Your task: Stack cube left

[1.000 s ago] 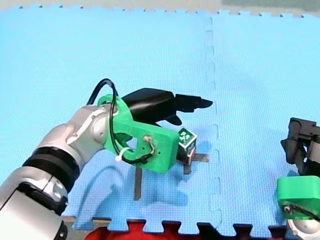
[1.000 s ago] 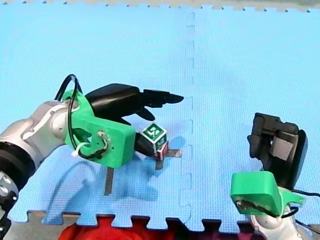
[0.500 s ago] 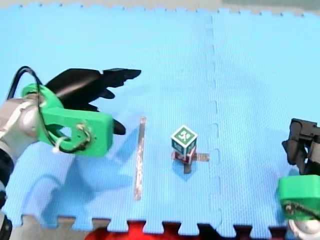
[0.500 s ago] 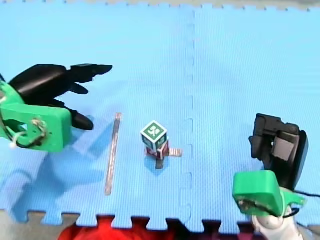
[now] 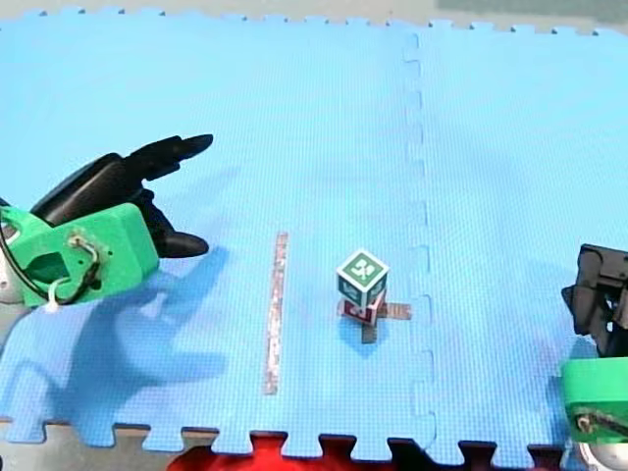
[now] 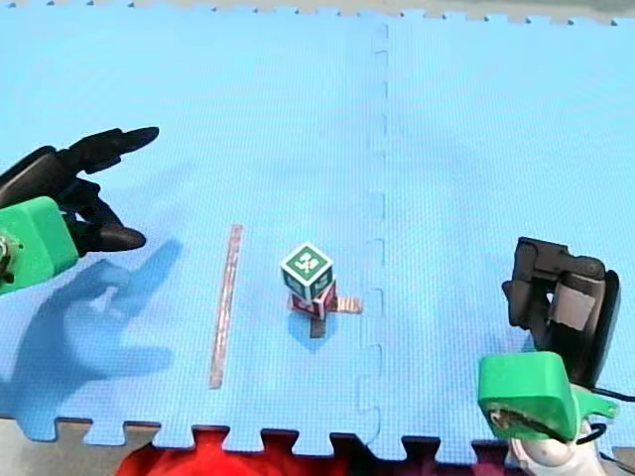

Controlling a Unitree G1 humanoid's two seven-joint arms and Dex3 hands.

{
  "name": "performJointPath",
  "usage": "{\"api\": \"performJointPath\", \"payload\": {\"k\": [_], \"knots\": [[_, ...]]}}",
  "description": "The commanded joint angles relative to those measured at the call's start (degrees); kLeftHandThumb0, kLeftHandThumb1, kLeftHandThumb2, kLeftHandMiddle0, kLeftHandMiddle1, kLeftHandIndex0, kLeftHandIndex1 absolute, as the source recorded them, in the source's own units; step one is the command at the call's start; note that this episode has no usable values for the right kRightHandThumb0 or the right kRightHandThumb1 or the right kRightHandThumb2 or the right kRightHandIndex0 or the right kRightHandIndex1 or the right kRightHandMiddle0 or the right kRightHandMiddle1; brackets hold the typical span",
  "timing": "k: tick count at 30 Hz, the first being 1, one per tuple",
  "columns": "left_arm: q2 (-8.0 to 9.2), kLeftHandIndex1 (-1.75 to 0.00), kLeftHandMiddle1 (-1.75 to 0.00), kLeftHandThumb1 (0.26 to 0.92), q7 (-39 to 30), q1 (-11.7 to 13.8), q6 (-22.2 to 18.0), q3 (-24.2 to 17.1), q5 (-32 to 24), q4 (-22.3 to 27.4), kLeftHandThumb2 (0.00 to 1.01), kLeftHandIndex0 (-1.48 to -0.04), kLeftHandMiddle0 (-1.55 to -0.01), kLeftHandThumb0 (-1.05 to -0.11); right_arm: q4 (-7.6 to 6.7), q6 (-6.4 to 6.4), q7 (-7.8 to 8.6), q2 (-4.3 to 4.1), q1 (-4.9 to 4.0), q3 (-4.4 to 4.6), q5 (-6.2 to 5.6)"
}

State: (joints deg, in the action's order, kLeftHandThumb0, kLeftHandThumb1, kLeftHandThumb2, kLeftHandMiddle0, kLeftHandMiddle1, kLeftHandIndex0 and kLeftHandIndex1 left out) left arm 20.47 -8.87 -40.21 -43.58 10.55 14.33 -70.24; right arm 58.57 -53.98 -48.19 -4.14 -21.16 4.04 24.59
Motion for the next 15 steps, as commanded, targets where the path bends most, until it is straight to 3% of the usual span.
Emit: {"api": "performJointPath", "payload": {"k": [1, 4, 6, 8, 11, 13, 15], "knots": [[-5.91, -0.07, -1.73, 0.921, -0.9, 4.6, -3.5, -5.8, -6.6, -1.7, 0.06, -0.47, -0.80, -1.048, -0.49, -0.60, 0.97, -0.74, 0.57, -0.55, -0.96], [-11.40, -0.11, -1.74, 0.920, -15.8, 5.4, -1.8, -15.4, -19.8, -3.1, 0.04, -0.65, -0.82, -1.048, -0.42, -1.00, 2.21, -1.22, 0.76, -0.94, -1.68], [-13.34, -0.10, -1.75, 0.920, -21.5, 5.1, -0.1, -17.9, -23.6, -3.0, 0.04, -0.68, -0.82, -1.048, -0.40, -1.15, 3.03, -1.47, 0.76, -1.17, -2.14], [-14.36, -0.05, -1.75, 0.921, -21.4, 4.8, 0.0, -17.6, -23.4, -2.9, 0.19, -0.64, -0.81, -1.048, -0.18, -1.35, 3.71, -1.68, 0.65, -1.38, -2.52], [-15.09, -0.03, -1.75, 0.921, -14.2, 4.3, -2.7, -14.8, -19.3, -2.5, 0.55, -0.65, -0.80, -1.048, 0.41, -1.83, 4.35, -2.10, 0.37, -1.57, -2.64], [-15.35, -0.02, -1.75, 0.921, -11.8, 4.1, -3.9, -14.1, -17.6, -2.3, 0.68, -0.67, -0.81, -1.048, 0.80, -2.18, 4.95, -2.36, 0.26, -1.77, -2.82], [-15.60, -0.02, -1.75, 0.921, -11.2, 3.9, -4.2, -14.1, -16.7, -2.4, 0.73, -0.64, -0.72, -1.048, 1.25, -2.55, 5.79, -2.63, 0.13, -1.94, -3.17]]}}
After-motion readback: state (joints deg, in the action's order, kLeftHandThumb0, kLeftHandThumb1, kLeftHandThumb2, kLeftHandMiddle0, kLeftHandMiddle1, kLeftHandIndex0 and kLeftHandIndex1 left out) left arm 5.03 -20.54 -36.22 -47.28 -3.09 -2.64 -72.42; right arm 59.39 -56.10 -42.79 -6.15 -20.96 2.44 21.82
